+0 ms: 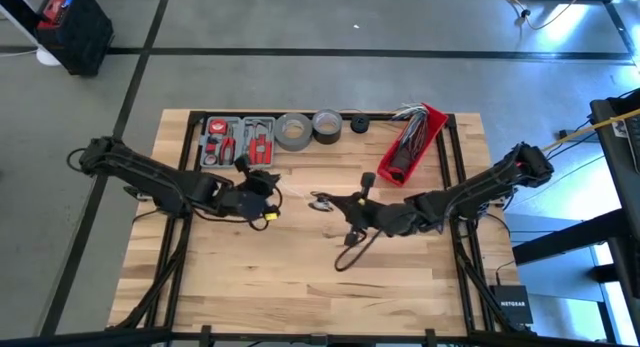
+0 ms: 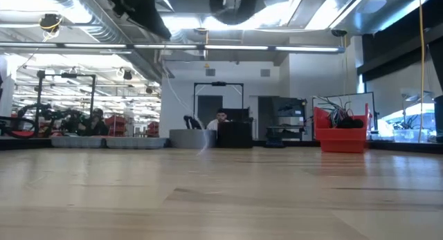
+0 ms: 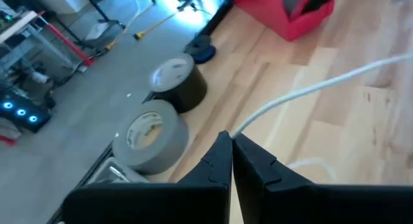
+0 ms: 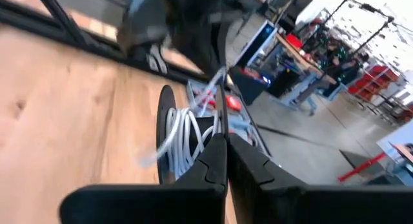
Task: Coil cords
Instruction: Coil the white wire onto the spool
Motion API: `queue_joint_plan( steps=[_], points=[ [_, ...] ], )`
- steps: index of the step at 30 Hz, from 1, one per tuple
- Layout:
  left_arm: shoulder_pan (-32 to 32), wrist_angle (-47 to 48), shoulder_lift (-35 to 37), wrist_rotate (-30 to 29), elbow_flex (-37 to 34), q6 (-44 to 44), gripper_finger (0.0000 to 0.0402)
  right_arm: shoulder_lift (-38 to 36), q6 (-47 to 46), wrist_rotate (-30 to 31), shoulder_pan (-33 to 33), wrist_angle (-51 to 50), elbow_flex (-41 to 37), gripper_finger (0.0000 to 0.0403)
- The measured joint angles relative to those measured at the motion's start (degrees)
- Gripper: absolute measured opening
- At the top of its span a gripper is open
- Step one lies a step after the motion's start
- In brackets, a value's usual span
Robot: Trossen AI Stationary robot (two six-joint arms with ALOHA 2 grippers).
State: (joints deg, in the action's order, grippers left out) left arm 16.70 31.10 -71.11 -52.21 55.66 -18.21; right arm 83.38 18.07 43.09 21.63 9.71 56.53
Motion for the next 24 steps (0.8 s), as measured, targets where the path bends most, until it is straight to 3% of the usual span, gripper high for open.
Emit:
queue_joint_plan(
  steps=[5, 13, 18, 24],
  points=[
    [1.32, -0.79, -0.64, -0.14, 0.0, 0.44, 0.0, 2.23, 0.2, -0.02, -2.29, 3.01, -0.17, 0.0005],
    [0.46, -5.0, -3.2, 0.56, 0.02, 3.79, 0.0, 2.29, 9.64, 0.07, -2.5, 20.66, -0.11, 0.0005],
    [1.38, -9.17, -3.34, 0.61, 0.02, 6.36, 0.0, 2.33, 14.03, 4.79, -2.65, 23.43, -0.11, 0.0005],
    [4.81, -21.61, -3.41, 2.5, 0.04, 14.13, 0.0, 2.57, 16.09, 4.9, -2.65, 22.94, -0.11, 0.0005]
  ],
)
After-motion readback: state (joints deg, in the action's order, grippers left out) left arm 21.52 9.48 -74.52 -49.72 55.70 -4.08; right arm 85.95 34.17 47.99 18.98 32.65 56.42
